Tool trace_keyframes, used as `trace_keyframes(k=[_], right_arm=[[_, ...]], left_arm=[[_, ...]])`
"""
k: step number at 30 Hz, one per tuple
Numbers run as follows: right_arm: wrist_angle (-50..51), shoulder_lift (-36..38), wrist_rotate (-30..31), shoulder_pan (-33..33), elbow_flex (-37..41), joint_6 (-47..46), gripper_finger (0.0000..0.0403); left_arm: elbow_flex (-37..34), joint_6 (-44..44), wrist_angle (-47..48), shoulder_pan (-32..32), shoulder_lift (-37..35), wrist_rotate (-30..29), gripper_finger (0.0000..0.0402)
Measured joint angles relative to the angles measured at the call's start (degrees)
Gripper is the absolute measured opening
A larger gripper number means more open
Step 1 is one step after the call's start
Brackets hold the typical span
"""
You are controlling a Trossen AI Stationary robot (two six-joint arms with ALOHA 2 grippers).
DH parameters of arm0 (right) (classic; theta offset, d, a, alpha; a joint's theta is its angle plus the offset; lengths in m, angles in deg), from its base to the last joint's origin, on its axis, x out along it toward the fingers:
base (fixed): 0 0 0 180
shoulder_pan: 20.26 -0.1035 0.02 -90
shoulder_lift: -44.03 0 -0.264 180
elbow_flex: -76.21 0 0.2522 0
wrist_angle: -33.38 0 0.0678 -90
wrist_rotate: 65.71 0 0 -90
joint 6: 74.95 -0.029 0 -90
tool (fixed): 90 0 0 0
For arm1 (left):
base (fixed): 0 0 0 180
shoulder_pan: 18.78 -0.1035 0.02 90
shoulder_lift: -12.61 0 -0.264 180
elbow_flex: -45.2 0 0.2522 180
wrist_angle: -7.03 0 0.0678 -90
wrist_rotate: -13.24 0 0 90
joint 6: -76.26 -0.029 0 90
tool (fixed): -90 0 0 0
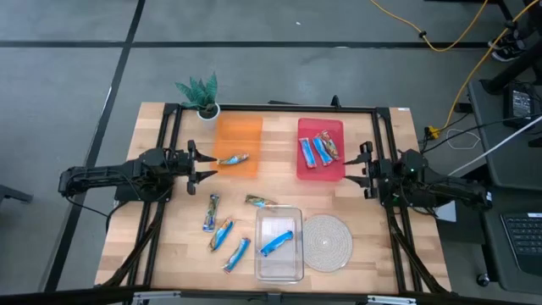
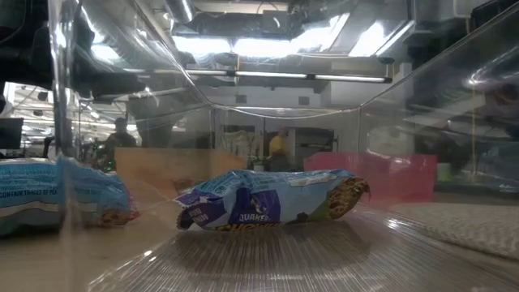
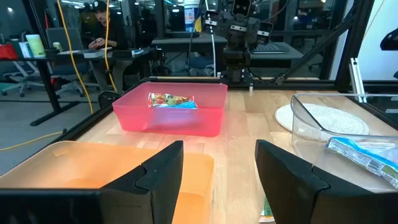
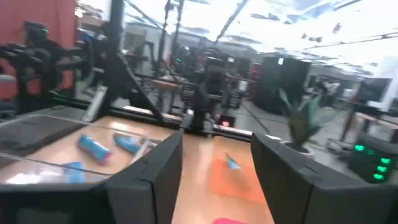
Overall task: Pick and place Granola Bars by type
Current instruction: Put the yellow granola bar into the orange bin
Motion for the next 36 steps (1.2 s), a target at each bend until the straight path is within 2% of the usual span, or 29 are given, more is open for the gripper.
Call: trace_keyframes(k=[4, 11, 18, 24, 29, 36], right_arm=[[5.1, 0.1, 8.5, 0.0, 0.0, 0.2, 0.017], [7.3, 0.1, 9.1, -1.3, 0.0, -0.2, 0.0156], [7.3, 0.1, 9.1, -8.4, 0.0, -1.4, 0.0155], [7.5, 0.1, 20.0, -15.0, 0.0, 0.8, 0.0155], [7.5, 0.1, 20.0, -17.5, 0.0, 0.5, 0.0155], [7.5, 0.0, 20.1, -17.6, 0.0, -0.4, 0.0155]], left_arm=[[0.0, 0.0, 0.0, 0.0, 0.0, 0.0, 0.0194], [0.0, 0.0, 0.0, 0.0, 0.0, 0.0, 0.0194], [0.0, 0.0, 0.0, 0.0, 0.0, 0.0, 0.0194], [0.0, 0.0, 0.0, 0.0, 0.0, 0.0, 0.0194], [0.0, 0.0, 0.0, 0.0, 0.0, 0.0, 0.0194], [0.0, 0.0, 0.0, 0.0, 0.0, 0.0, 0.0194]])
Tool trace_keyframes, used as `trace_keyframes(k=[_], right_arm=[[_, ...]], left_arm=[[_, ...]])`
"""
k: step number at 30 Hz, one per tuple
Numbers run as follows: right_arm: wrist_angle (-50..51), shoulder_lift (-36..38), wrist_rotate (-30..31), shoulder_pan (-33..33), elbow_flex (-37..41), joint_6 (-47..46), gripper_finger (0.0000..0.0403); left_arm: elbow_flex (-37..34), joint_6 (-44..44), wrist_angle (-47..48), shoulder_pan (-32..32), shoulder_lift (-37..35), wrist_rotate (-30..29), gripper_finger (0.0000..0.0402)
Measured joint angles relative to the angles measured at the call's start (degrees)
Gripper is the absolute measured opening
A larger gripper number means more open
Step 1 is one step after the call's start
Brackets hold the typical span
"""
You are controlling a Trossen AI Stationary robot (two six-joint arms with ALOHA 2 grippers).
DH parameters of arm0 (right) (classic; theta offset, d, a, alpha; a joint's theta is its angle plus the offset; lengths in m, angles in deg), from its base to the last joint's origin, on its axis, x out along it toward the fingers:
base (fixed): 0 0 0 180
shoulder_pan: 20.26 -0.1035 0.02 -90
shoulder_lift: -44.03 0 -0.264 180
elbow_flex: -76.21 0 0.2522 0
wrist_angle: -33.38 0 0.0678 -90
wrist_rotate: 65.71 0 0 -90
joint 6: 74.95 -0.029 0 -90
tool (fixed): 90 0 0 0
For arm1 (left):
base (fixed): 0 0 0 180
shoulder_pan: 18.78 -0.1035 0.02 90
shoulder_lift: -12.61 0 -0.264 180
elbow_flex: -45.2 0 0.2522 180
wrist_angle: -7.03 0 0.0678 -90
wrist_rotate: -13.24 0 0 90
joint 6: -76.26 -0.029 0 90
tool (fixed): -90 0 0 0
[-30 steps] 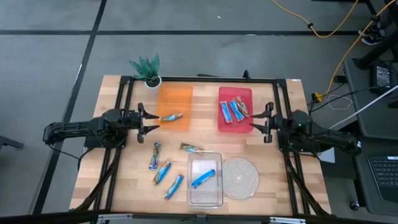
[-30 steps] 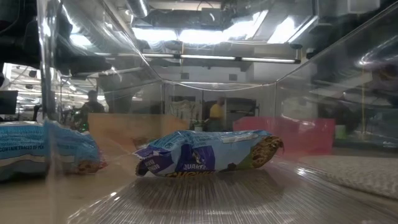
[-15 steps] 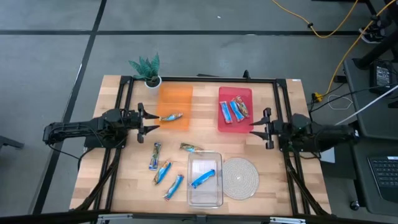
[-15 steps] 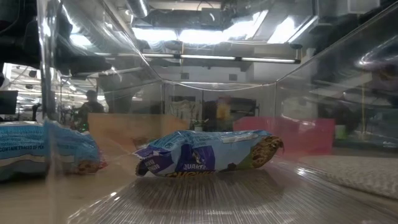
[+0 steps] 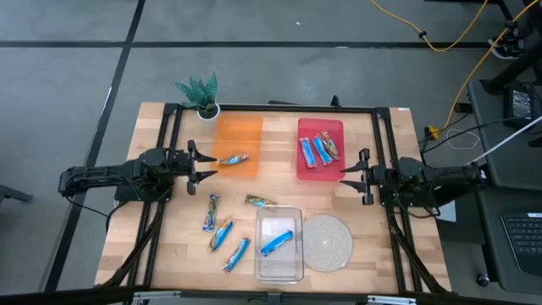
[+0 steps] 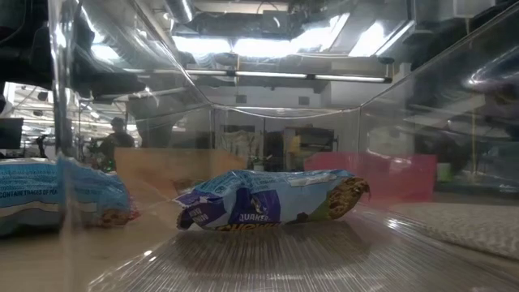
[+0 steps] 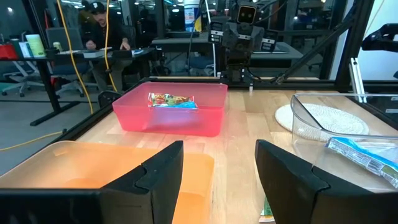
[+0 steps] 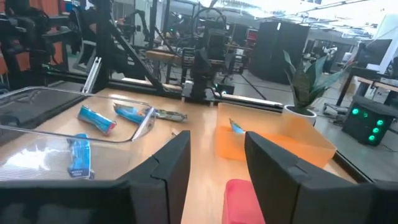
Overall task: Pick and place Granola Bars by type
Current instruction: Put the yellow granola bar into the orange bin
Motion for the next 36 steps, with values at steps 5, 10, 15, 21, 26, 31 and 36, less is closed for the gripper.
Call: trace_keyframes(k=[5, 10, 15, 21, 26, 31, 36], right_arm=[[0.0, 0.0, 0.1, 0.0, 0.0, -5.7, 0.0155], [0.0, 0.0, 0.1, 0.0, 0.0, -3.0, 0.0155], [0.0, 0.0, 0.1, 0.0, 0.0, -1.1, 0.0155], [0.0, 0.0, 0.1, 0.0, 0.0, -1.6, 0.0155], [0.0, 0.0, 0.0, 0.0, 0.0, -1.0, 0.0155], [0.0, 0.0, 0.0, 0.0, 0.0, -1.2, 0.0155], [0.0, 0.0, 0.0, 0.0, 0.0, -1.2, 0.0155]], left_arm=[[0.0, 0.0, 0.0, 0.0, 0.0, 0.0, 0.0194], [0.0, 0.0, 0.0, 0.0, 0.0, 0.0, 0.0194], [0.0, 0.0, 0.0, 0.0, 0.0, 0.0, 0.0194], [0.0, 0.0, 0.0, 0.0, 0.0, 0.0, 0.0194], [0.0, 0.0, 0.0, 0.0, 0.0, 0.0, 0.0194], [0.0, 0.0, 0.0, 0.0, 0.0, 0.0, 0.0194], [0.0, 0.0, 0.0, 0.0, 0.0, 0.0, 0.0194]])
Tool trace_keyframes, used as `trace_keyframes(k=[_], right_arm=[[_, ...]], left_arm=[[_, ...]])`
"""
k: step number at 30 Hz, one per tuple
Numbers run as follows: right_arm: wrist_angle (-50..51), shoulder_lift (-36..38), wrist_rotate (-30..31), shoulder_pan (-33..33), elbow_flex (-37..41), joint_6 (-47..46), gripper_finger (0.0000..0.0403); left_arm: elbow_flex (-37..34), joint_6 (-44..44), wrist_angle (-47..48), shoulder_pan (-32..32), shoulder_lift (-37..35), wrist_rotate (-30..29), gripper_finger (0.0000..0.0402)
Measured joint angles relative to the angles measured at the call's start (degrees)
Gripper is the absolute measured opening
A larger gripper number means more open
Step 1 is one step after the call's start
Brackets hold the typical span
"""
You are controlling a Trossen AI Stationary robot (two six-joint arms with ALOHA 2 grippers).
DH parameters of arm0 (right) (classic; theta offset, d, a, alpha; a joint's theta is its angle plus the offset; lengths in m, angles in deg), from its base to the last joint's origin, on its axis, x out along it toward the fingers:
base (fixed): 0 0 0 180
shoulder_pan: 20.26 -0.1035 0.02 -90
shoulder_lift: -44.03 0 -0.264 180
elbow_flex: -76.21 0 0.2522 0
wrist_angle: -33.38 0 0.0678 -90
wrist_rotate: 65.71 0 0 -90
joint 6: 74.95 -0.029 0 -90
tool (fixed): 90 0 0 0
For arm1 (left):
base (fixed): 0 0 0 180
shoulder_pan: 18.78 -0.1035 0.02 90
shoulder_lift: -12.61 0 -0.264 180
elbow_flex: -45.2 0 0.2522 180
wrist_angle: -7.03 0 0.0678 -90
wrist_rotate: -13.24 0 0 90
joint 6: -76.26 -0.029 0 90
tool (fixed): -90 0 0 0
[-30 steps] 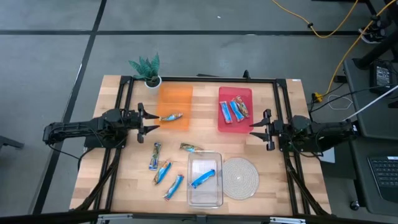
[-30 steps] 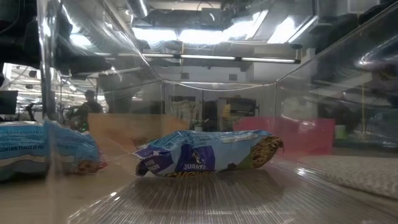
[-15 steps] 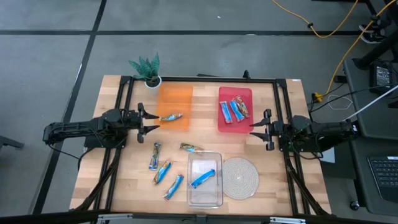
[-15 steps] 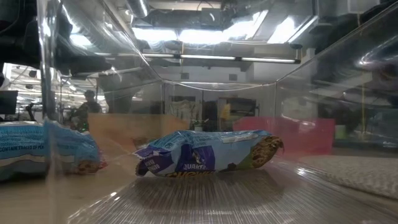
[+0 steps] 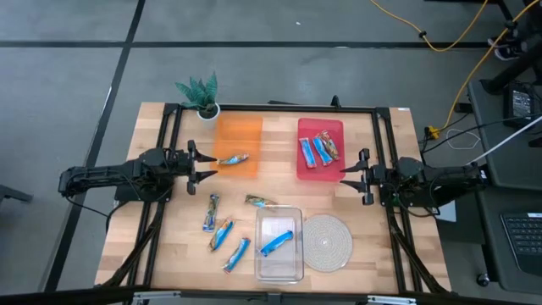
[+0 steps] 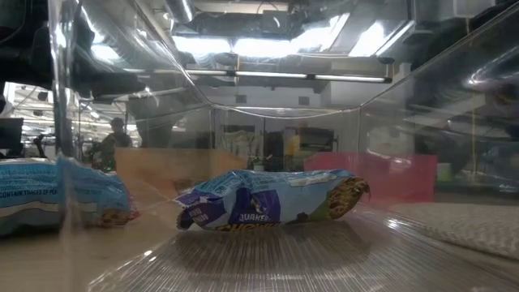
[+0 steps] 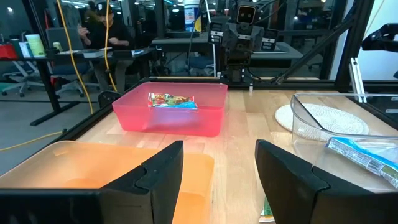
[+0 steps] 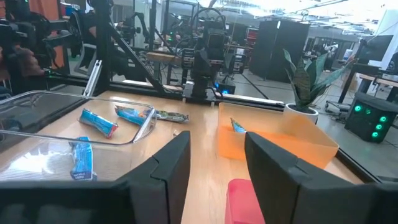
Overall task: Pick and place Granola Bars by type
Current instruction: Put the yellow granola bar into the orange bin
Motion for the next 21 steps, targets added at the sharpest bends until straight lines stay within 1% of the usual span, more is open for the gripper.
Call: trace_keyframes(k=[9, 17, 21], right_arm=[[0.0, 0.0, 0.0, 0.0, 0.0, 0.1, 0.0155], [0.0, 0.0, 0.0, 0.0, 0.0, 0.1, 0.0155], [0.0, 0.0, 0.0, 0.0, 0.0, 0.1, 0.0155]], left_arm=[[0.0, 0.1, -3.9, 0.0, 0.0, 0.0, 0.0194], [0.0, 8.6, -4.3, 0.0, 0.0, 0.0, 0.0194], [0.0, 8.1, -4.5, 0.0, 0.0, 0.0, 0.0194]])
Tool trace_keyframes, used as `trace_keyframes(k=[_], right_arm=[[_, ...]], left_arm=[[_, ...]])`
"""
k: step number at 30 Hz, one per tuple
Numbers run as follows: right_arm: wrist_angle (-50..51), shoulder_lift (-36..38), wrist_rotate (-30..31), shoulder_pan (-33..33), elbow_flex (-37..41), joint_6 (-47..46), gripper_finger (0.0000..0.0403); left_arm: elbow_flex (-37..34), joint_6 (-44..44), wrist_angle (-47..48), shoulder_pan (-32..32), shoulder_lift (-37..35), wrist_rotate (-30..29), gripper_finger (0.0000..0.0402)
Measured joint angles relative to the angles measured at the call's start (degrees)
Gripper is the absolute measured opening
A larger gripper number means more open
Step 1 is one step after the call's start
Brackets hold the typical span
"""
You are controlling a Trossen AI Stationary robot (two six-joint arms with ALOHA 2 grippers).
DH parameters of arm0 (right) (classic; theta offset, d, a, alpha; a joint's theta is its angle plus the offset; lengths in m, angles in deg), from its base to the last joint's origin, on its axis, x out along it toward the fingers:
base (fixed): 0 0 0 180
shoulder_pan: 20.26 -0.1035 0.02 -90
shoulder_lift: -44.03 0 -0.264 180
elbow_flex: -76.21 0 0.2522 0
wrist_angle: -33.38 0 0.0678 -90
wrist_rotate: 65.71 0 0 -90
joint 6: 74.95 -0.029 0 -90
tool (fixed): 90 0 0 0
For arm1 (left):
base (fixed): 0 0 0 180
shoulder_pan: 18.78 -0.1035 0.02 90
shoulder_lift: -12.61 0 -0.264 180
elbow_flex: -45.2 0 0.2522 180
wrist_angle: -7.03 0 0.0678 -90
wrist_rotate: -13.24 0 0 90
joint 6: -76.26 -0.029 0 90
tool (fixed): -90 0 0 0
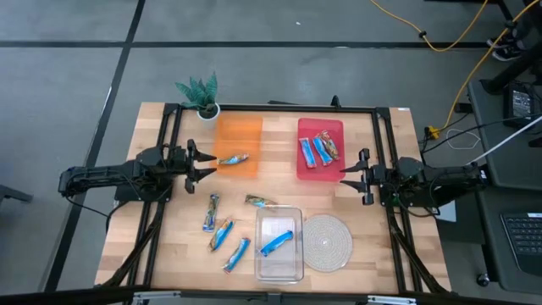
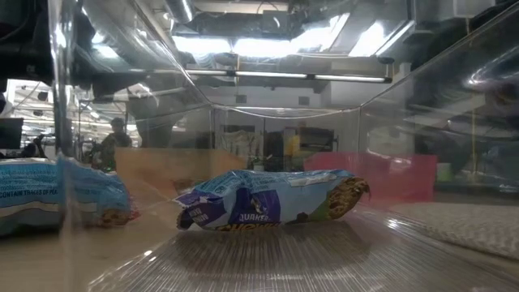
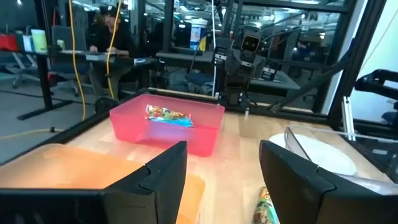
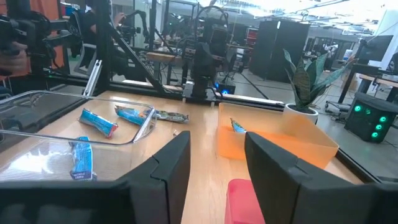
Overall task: Pick and place Granola Bars by type
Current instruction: Put the yellow granola bar into the orange bin
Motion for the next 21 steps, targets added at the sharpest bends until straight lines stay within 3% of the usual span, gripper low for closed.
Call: trace_keyframes(k=[6, 15, 21], right_arm=[[0.0, 0.0, 0.0, 0.0, 0.0, 0.0, 0.0155], [0.0, 0.0, 0.0, 0.0, 0.0, 0.0, 0.0155], [0.0, 0.0, 0.0, 0.0, 0.0, 0.0, 0.0155]], left_arm=[[0.0, 2.3, -3.5, 0.0, 0.0, -2.4, 0.0194], [3.5, 3.1, -3.9, 0.0, 2.4, 2.1, 0.0194], [9.1, 4.0, -3.9, 0.1, 8.5, 3.9, 0.0194]])
